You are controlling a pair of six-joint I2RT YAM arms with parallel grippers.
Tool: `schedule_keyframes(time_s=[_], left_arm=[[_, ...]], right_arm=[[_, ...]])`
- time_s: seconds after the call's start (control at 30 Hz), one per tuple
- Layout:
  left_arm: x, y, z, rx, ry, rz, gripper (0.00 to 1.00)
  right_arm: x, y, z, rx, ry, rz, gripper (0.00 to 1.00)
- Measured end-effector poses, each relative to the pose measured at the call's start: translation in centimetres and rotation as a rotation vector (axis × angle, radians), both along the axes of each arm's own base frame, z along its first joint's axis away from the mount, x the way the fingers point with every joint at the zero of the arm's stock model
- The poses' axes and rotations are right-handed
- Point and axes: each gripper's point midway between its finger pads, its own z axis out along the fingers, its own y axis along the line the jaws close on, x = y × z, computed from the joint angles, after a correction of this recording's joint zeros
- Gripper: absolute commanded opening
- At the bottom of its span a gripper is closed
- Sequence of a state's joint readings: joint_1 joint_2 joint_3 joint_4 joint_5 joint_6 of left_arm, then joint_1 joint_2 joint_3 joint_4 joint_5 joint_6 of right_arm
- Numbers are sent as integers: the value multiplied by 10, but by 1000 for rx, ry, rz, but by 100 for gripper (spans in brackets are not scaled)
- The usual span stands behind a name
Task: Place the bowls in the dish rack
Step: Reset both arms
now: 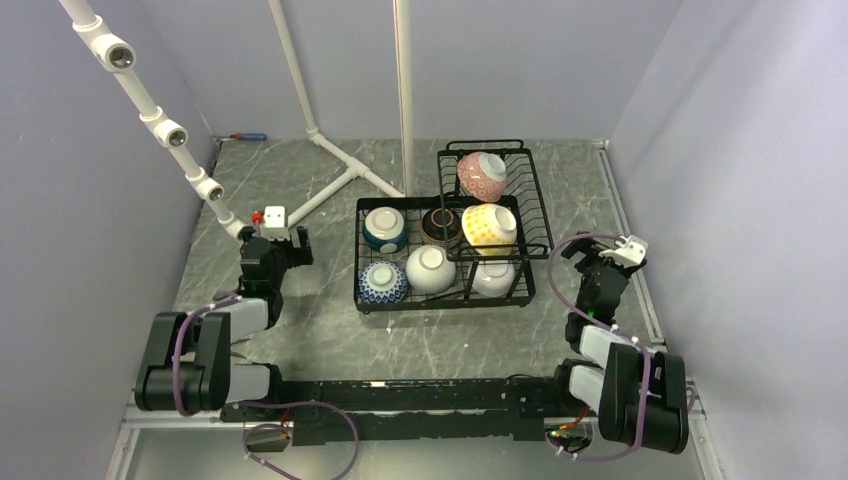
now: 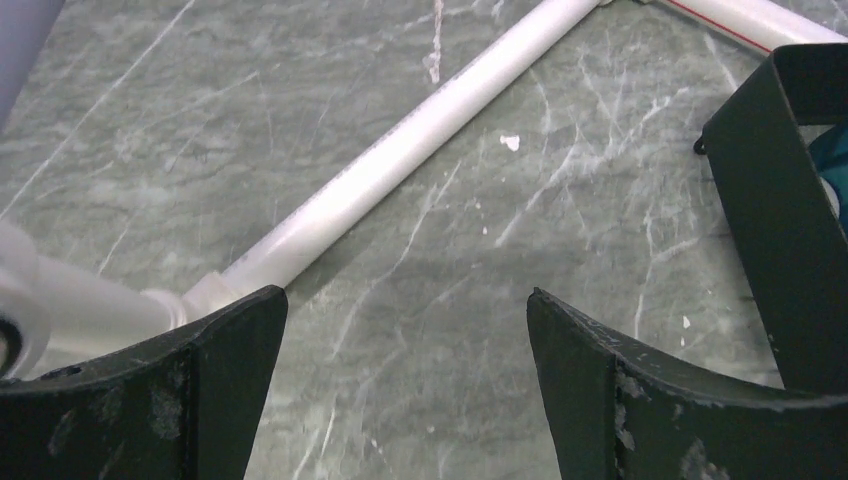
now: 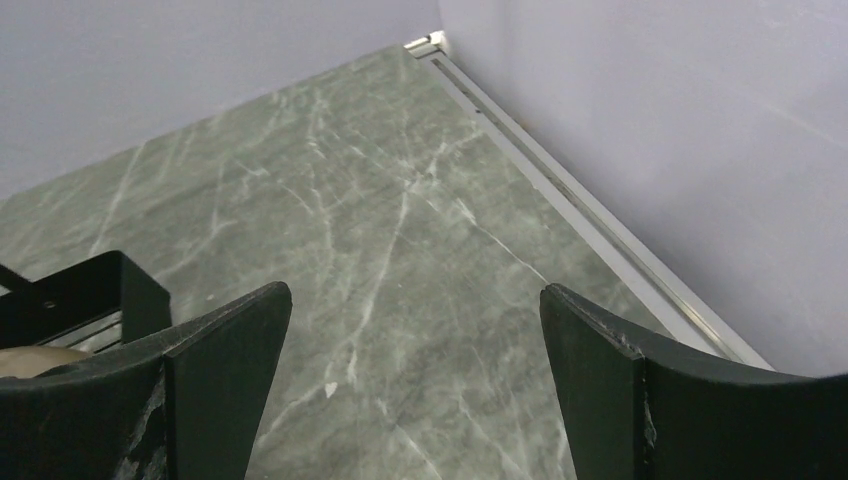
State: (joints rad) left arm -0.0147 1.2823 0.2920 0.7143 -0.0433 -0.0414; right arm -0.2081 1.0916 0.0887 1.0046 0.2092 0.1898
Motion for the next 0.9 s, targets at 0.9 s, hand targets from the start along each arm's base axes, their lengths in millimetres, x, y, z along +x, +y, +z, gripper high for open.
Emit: schedule_keyframes(time_s=[0.9], left_arm=[[12, 9, -23, 85, -34, -31, 95]], right_arm=[[19, 41, 72, -140, -208, 240, 100]])
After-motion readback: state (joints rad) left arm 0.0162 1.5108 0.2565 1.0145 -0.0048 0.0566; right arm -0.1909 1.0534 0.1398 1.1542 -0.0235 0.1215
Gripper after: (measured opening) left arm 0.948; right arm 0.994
